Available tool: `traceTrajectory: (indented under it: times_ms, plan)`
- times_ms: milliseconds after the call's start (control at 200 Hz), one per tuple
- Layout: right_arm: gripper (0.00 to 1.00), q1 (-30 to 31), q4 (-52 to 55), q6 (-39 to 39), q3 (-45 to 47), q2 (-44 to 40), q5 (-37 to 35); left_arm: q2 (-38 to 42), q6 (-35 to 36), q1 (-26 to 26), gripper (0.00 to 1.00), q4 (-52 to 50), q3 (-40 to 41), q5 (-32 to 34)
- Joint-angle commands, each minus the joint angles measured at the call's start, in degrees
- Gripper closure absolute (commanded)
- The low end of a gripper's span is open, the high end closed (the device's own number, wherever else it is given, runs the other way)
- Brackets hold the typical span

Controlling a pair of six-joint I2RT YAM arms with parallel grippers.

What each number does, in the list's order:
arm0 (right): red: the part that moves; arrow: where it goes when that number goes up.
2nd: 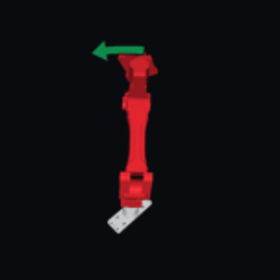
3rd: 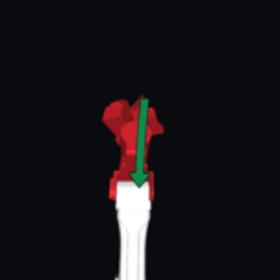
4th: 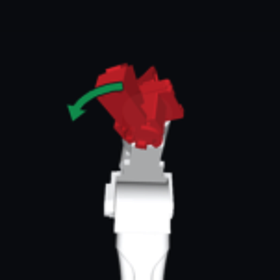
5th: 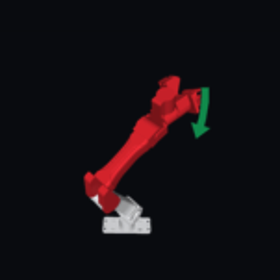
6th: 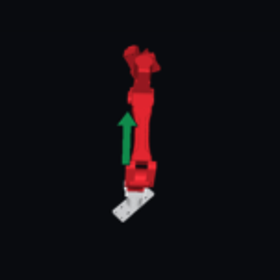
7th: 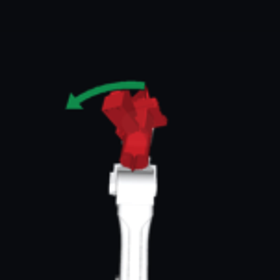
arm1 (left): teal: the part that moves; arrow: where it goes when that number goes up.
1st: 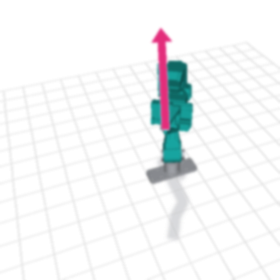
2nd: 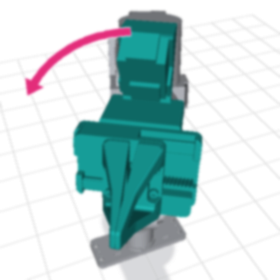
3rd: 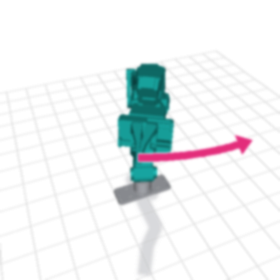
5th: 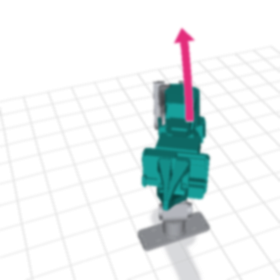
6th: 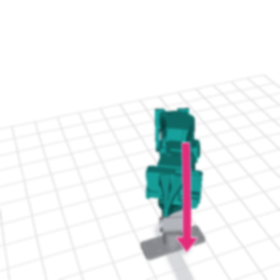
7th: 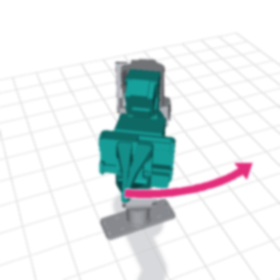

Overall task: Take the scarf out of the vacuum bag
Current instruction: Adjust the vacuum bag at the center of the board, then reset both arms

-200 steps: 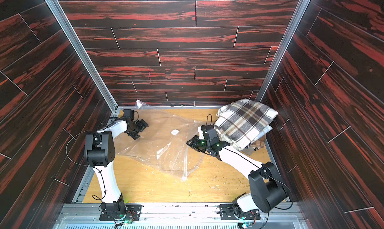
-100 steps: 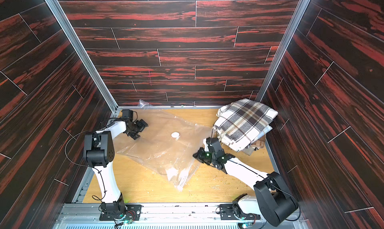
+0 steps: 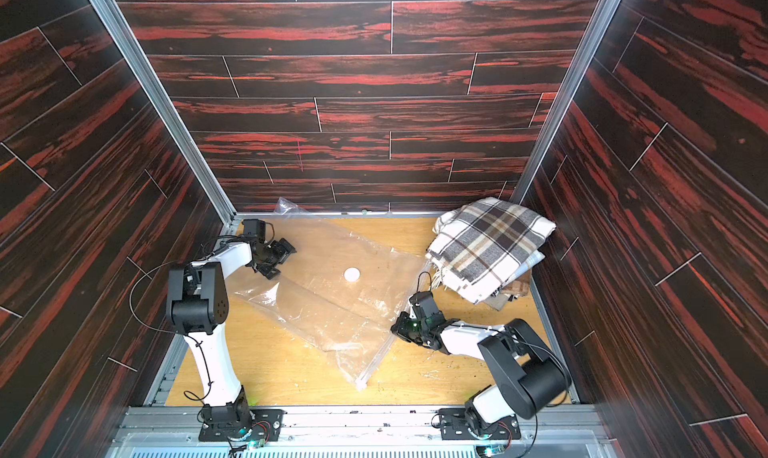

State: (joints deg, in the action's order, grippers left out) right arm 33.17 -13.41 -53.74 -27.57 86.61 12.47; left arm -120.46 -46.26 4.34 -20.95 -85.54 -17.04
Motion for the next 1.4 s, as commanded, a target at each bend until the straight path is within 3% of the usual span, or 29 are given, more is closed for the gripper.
traceTrajectory:
  times_ms: [0,45,140,331,446,541,631,772,857,952,1122,1333,1393]
  plan:
    - [0.69,0.4,0.5,2.8,-1.0,-0.3,0.2,1.4,1.2,0.7,0.03,-2.3,2.0,-1.1]
    - [0.41,0.4,2.1,3.9,-1.9,-2.2,0.0,2.3,1.6,0.6,0.03,-1.7,1.9,-2.0]
    - [0.02,0.4,11.5,8.0,-6.7,-7.8,-2.4,5.2,3.0,0.6,0.03,-3.9,-0.3,-2.0]
    - [0.02,0.2,29.3,17.6,-17.8,-25.4,-11.0,19.3,7.7,0.7,0.03,-11.5,-3.1,4.0]
    - [0.02,-0.6,31.0,25.2,-20.0,-36.6,-21.8,33.7,12.4,0.7,0.03,-11.4,3.2,18.0]
    - [0.02,-5.1,25.1,29.6,-16.6,-44.8,-26.2,46.3,16.1,0.6,0.01,-3.5,13.9,31.5]
    - [0.01,-10.9,12.9,33.2,-9.0,-52.0,-29.2,56.1,20.5,0.3,0.0,6.2,25.9,41.9]
    - [0.02,-19.8,-9.5,41.3,6.1,-59.8,-32.9,62.1,29.4,0.2,0.0,27.8,46.1,42.8]
    - [0.02,-24.6,-11.8,44.3,9.1,-59.5,-36.2,59.5,28.5,0.2,0.0,31.6,51.0,42.7]
    - [0.02,-32.1,-10.7,44.9,10.1,-58.0,-30.5,54.9,28.7,0.1,0.0,37.3,55.1,42.2]
    - [0.06,-46.0,-19.2,42.0,13.1,-52.9,-12.4,50.5,33.7,-0.8,0.0,69.5,69.4,41.8]
    - [0.1,-48.3,-29.9,43.7,15.3,-41.1,-6.8,51.9,35.4,-1.0,0.0,69.3,70.4,37.7]
    - [0.02,-48.3,-37.3,43.3,17.6,-36.5,-6.4,51.7,35.5,-1.0,0.0,71.9,71.6,37.6]
